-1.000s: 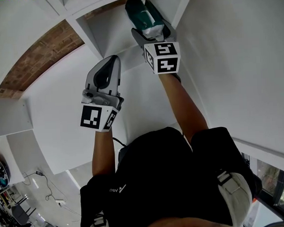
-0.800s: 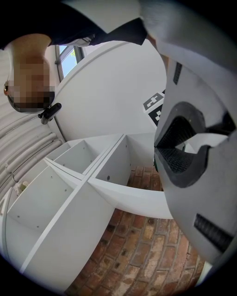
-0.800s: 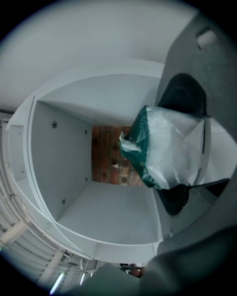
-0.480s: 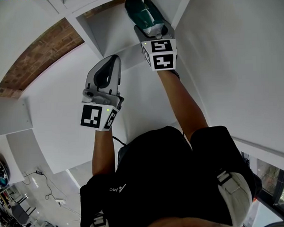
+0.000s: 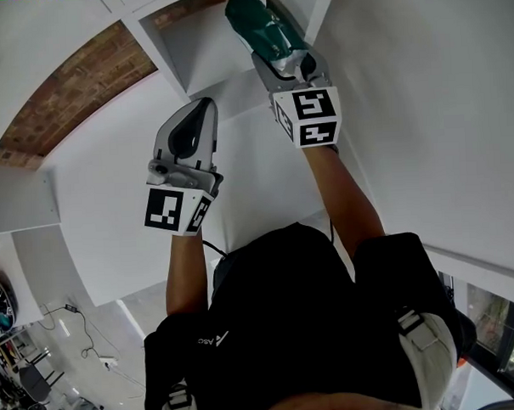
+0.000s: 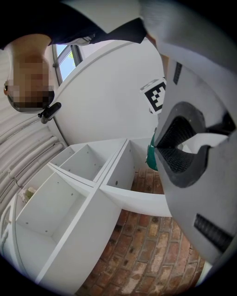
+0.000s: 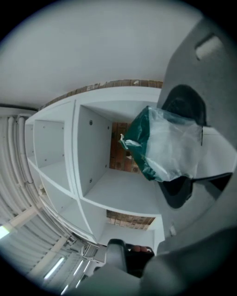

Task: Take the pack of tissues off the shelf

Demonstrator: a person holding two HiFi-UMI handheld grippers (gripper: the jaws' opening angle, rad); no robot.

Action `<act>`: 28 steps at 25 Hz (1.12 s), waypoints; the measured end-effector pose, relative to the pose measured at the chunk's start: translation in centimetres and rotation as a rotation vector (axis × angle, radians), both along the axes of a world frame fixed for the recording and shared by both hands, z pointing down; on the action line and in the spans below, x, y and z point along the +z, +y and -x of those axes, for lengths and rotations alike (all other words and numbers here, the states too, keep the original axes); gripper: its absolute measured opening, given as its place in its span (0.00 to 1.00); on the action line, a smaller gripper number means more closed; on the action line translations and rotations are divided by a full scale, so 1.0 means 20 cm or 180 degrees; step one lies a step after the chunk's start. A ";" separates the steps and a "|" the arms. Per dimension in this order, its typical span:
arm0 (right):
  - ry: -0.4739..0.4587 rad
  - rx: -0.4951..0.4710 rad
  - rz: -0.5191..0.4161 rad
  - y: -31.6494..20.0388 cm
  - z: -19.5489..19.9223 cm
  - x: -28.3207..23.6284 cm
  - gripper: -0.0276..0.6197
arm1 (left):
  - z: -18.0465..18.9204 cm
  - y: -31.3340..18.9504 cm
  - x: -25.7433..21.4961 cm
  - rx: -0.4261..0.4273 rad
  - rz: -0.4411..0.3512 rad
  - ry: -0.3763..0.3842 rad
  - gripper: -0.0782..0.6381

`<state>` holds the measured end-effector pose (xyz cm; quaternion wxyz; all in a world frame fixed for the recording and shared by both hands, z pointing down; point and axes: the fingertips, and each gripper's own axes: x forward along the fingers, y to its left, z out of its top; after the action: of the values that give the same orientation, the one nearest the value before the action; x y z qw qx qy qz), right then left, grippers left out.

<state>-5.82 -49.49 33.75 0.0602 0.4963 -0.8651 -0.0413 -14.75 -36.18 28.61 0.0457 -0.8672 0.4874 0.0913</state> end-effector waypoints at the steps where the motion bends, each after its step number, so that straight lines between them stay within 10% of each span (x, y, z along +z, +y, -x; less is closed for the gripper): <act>1: -0.0019 -0.0039 -0.0038 0.05 -0.01 -0.02 0.48 | 0.00 0.02 0.00 -0.0006 -0.0005 0.0002 0.11; 28: -0.0455 -0.0852 -0.0319 0.91 -0.15 -0.16 0.46 | -0.09 0.38 -0.11 -0.0061 -0.0178 -0.0010 0.11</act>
<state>-2.84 -31.25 30.56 -0.0325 0.3807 -0.9224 -0.0566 -13.03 -28.49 26.41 0.0716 -0.8610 0.4929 0.1031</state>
